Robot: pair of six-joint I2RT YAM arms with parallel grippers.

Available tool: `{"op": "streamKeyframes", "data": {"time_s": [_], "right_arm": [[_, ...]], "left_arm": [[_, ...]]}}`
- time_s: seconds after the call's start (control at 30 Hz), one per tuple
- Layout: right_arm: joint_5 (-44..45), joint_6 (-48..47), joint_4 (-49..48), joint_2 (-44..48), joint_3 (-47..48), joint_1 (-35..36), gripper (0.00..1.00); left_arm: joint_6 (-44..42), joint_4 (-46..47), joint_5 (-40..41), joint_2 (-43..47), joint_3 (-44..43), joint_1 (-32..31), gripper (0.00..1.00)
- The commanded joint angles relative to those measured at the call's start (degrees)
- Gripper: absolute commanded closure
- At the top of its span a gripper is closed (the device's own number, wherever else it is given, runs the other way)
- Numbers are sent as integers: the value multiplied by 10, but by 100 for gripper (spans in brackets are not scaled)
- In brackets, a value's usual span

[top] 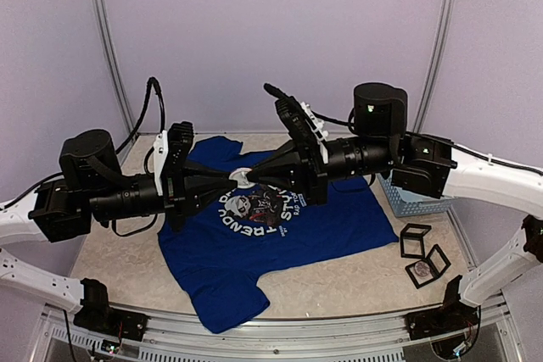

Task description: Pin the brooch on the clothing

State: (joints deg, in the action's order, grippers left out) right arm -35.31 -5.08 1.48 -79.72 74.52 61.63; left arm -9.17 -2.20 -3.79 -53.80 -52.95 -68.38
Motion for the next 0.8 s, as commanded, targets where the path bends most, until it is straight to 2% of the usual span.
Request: {"op": "streamKeyframes", "data": {"time_s": [0.0,0.07,0.1,0.2,0.3,0.4,0.57,0.77], "right_arm": [[88,13,4,2,-41,-28,100],[122,42,-21,7,-77,-69,100],[136,48,-39,11,-97,-85,100],[191,74,-78,13,-144,-113,100],[202,75,-107,-9,-170,-130,100],[202,65,-134,-43,-188,-141,100],[193,57,-151,-104,-189,-150,100],[159,57,-181,-149,-190,-153,100]], "left_arm": [[43,13,58,-13,-2,28,51],[96,-3,58,-29,-1,74,33],[128,-7,58,-41,3,96,28],[192,0,65,-68,45,146,24],[234,17,104,-96,96,164,26],[268,4,148,-160,117,176,31],[309,-33,188,-285,123,194,31],[332,-23,168,-358,147,198,17]]}}
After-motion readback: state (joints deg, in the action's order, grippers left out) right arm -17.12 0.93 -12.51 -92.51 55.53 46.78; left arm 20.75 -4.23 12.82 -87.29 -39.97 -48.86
